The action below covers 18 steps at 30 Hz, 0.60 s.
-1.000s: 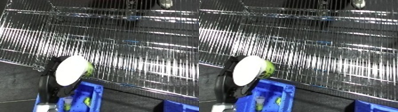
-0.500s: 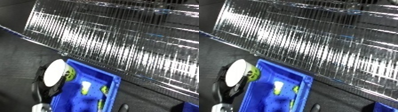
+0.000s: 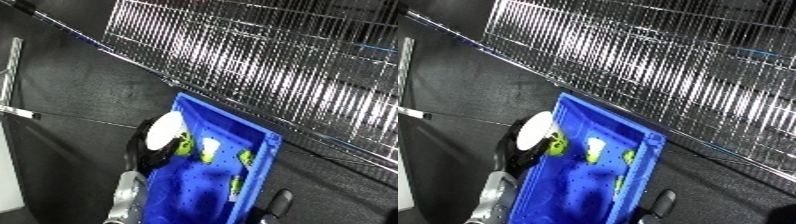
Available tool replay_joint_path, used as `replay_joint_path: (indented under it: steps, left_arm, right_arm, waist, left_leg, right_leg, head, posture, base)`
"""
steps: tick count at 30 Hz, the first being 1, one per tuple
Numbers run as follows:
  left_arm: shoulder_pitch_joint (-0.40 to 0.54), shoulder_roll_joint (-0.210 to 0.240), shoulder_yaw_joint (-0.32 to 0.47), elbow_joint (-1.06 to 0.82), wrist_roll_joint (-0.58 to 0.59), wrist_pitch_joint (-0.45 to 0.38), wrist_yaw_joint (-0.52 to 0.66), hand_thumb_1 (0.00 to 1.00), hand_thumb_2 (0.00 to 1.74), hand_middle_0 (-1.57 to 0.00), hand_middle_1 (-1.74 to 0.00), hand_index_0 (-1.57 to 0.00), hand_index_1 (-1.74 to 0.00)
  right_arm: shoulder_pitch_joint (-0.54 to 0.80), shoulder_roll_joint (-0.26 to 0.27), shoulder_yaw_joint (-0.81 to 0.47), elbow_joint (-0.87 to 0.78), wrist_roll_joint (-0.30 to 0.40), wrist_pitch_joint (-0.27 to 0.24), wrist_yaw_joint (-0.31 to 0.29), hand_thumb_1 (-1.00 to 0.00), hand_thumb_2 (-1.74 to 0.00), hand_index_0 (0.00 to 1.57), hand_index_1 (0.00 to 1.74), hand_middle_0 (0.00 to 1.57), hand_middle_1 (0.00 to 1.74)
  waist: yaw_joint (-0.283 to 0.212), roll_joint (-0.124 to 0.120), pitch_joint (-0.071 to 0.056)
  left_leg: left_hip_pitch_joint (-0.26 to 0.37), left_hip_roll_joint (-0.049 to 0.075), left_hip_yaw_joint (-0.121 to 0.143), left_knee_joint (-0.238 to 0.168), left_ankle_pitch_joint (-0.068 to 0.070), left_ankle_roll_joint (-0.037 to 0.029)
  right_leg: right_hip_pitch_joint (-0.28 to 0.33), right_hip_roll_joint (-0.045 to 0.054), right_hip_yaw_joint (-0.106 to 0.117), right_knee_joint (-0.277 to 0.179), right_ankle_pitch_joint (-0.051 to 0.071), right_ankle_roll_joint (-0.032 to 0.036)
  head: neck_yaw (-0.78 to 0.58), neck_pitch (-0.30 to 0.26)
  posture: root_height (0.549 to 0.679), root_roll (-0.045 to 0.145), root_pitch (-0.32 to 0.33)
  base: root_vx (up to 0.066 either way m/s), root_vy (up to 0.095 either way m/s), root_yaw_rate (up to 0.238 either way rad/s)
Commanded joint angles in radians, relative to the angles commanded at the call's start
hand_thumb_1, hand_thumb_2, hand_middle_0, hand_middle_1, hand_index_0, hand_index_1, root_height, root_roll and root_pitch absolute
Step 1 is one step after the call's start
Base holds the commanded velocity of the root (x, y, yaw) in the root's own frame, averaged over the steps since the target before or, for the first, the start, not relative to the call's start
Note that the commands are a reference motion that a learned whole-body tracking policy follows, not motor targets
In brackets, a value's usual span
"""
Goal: Pick up the object and place it into the box
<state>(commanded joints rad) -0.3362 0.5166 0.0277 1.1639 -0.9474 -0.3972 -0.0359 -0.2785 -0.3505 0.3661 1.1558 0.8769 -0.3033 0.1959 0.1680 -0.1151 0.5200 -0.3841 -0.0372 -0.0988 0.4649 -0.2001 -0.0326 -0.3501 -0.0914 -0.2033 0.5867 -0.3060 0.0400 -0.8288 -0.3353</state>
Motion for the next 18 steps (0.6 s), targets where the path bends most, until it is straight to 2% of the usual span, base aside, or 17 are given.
replay_joint_path:
  steps: [9, 18]
  left_arm:
    - [0.004, 0.006, -0.013, 0.105, 0.009, 0.027, -0.063, 0.0, 0.0, 0.0, 0.0, 0.0, 0.0]
    - [0.015, -0.008, -0.043, 0.109, 0.02, 0.087, -0.103, 0.0, 0.0, 0.0, 0.0, 0.0, 0.0]
  right_arm:
    - [-0.001, -0.007, 0.004, -0.005, -0.016, 0.006, 0.006, 0.0, 0.0, 0.0, 0.0, 0.0, 0.0]
    - [-0.017, -0.008, 0.016, -0.037, -0.019, 0.028, -0.027, 0.0, 0.0, 0.0, 0.0, 0.0, 0.0]
  waist:
    - [-0.017, 0.0, 0.0]
    - [-0.025, 0.013, 0.0]
  left_leg:
    - [0.008, 0.001, 0.011, 0.002, -0.008, 0.0028]
    - [-0.003, -0.004, 0.02, 0.02, -0.016, 0.0052]
  right_leg:
    - [0.005, 0.0012, 0.012, -0.015, 0.004, 0.0018]
    - [-0.005, -0.0025, 0.014, -0.014, 0.008, 0.004]
  head:
    - [0.055, 0.039]
    - [0.14, 0.064]
  posture:
    - [0.654, 0.037, 0.062]
    - [0.653, 0.035, 0.066]
  base:
    - [-0.002, 0.026, -0.051]
    - [-0.023, 0.012, -0.045]
